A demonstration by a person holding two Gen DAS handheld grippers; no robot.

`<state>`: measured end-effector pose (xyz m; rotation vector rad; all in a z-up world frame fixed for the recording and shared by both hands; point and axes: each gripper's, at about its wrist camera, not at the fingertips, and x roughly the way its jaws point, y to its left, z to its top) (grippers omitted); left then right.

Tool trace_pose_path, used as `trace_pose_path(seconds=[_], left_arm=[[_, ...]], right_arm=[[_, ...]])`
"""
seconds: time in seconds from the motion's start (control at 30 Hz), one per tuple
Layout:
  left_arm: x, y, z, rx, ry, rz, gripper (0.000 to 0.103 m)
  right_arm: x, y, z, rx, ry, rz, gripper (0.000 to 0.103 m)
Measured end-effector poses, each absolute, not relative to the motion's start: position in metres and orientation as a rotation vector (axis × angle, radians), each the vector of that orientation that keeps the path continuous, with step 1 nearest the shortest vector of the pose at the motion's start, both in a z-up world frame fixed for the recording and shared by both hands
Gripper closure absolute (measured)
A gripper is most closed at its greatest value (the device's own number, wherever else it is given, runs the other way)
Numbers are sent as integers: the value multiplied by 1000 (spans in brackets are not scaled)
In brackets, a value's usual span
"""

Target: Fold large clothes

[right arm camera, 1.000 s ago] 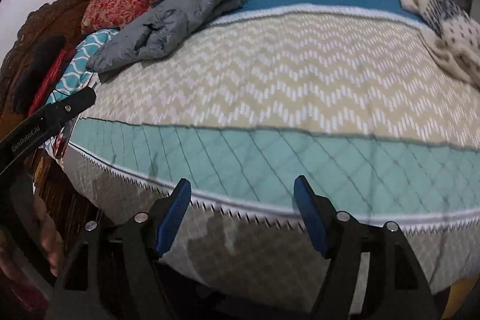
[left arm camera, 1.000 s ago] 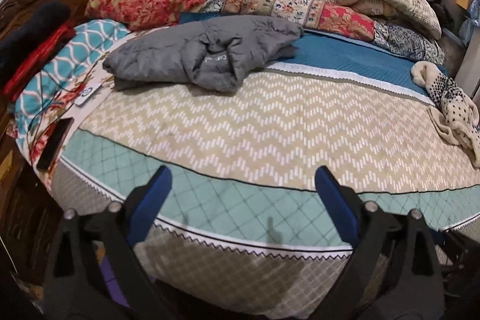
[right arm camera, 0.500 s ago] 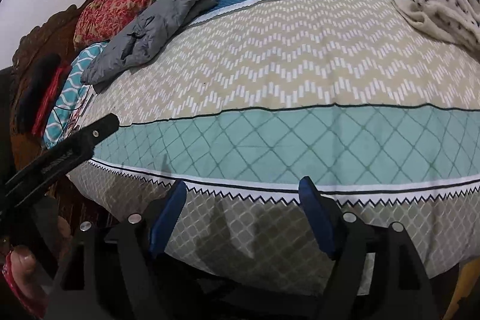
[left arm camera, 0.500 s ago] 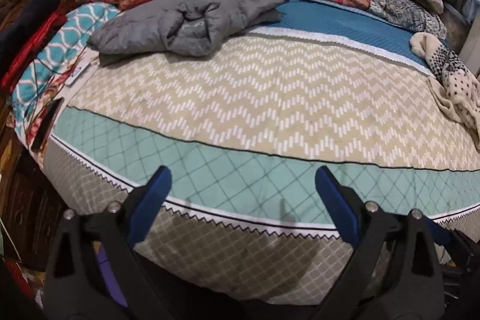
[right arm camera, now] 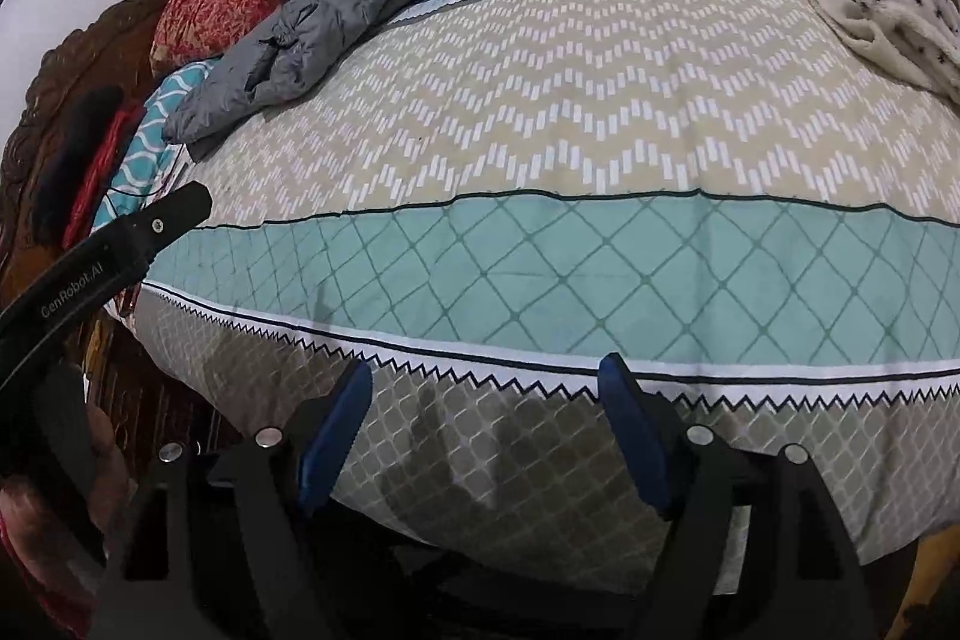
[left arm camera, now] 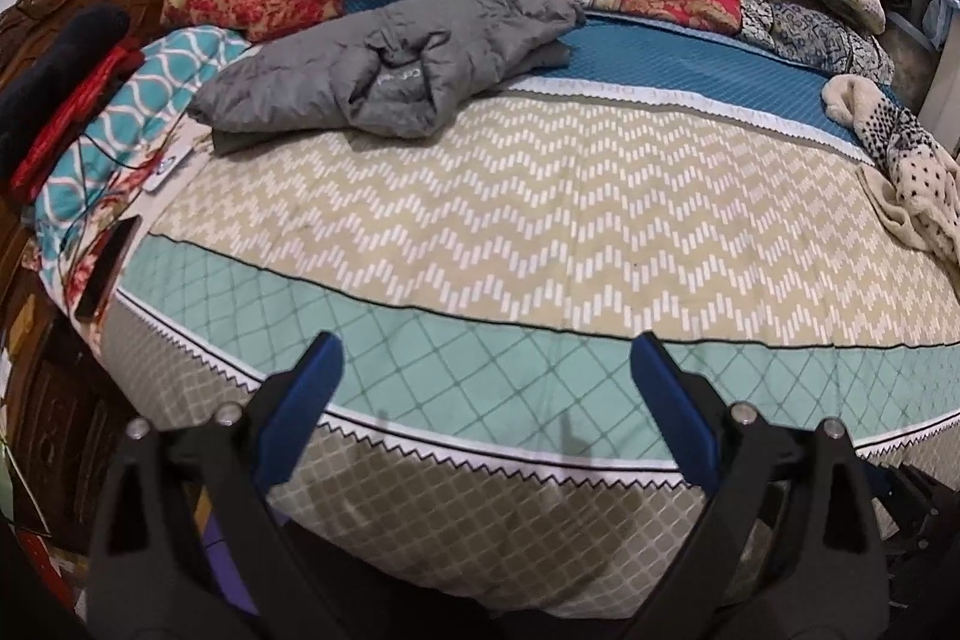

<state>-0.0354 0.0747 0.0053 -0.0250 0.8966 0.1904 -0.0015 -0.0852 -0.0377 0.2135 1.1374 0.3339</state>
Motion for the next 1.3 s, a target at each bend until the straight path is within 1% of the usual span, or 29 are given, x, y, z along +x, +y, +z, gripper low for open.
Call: trace_pose_path(seconds=[0.47, 0.8, 1.0, 1.3], left_arm=[[-37, 100, 9, -45, 886, 251, 11], [-40, 113, 24, -88, 855, 219, 10], [-43, 117, 30, -112, 845, 221, 6], [-44, 118, 34, -94, 827, 269, 6]], right_arm=[[1, -72, -40, 170, 1156, 355, 23], [3, -66, -43, 160, 1171, 360, 23], [4, -67, -46, 165, 1180, 361, 23], [6, -69, -48, 172, 1186, 363, 23]])
